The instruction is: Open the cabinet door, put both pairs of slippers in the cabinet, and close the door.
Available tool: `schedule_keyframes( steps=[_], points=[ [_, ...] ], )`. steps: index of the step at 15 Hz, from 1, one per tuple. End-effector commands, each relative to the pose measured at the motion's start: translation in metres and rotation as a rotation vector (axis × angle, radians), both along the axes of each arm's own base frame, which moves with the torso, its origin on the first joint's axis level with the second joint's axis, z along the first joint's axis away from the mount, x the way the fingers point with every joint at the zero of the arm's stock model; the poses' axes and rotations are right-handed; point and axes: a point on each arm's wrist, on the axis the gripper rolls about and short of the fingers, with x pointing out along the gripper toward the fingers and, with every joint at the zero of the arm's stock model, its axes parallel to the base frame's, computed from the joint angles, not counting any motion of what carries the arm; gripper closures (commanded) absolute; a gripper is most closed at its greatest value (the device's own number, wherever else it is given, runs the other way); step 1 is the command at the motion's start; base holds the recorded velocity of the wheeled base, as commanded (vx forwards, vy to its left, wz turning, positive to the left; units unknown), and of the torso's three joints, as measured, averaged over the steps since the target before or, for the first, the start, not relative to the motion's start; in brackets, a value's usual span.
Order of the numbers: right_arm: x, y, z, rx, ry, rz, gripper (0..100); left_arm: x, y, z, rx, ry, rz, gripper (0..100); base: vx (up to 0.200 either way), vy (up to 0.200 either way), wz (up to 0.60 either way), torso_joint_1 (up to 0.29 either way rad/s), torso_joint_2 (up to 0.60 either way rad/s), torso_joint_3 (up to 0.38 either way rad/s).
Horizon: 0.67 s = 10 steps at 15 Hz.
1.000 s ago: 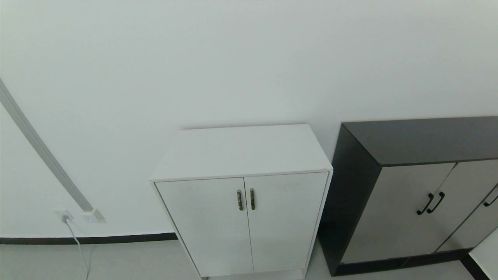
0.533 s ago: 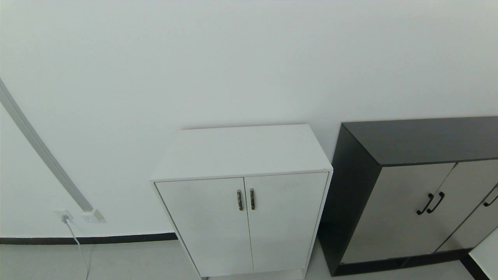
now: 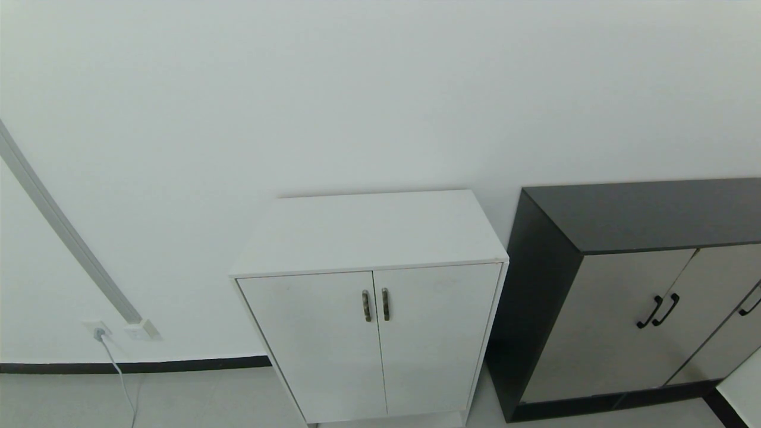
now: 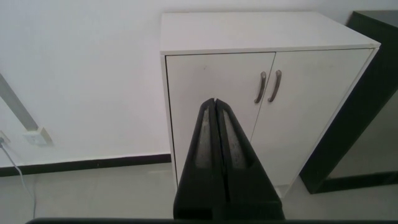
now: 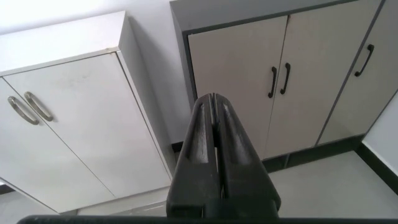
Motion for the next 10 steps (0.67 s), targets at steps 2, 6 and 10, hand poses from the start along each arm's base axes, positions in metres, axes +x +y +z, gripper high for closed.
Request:
schedule_keyframes(
  steps=[2,6,10],
  points=[
    [0.0001,0.0000,0.0000,-0.005,0.003,0.002,100,0.0001,-0.0001,0.0001,0.003,0.001,0.001,100,0.000,0.000,0.00,0.000,0.00,0.000],
    [0.0001,0.0001,-0.0002,-0.008,0.005,0.003,100,0.0001,0.0000,0.0001,0.003,0.001,0.001,100,0.000,0.000,0.00,0.000,0.00,0.000],
    [0.0001,0.0001,-0.0002,-0.008,0.005,0.003,100,0.0001,0.0000,0.0001,0.003,0.001,-0.001,100,0.000,0.000,0.00,0.000,0.00,0.000]
  ],
)
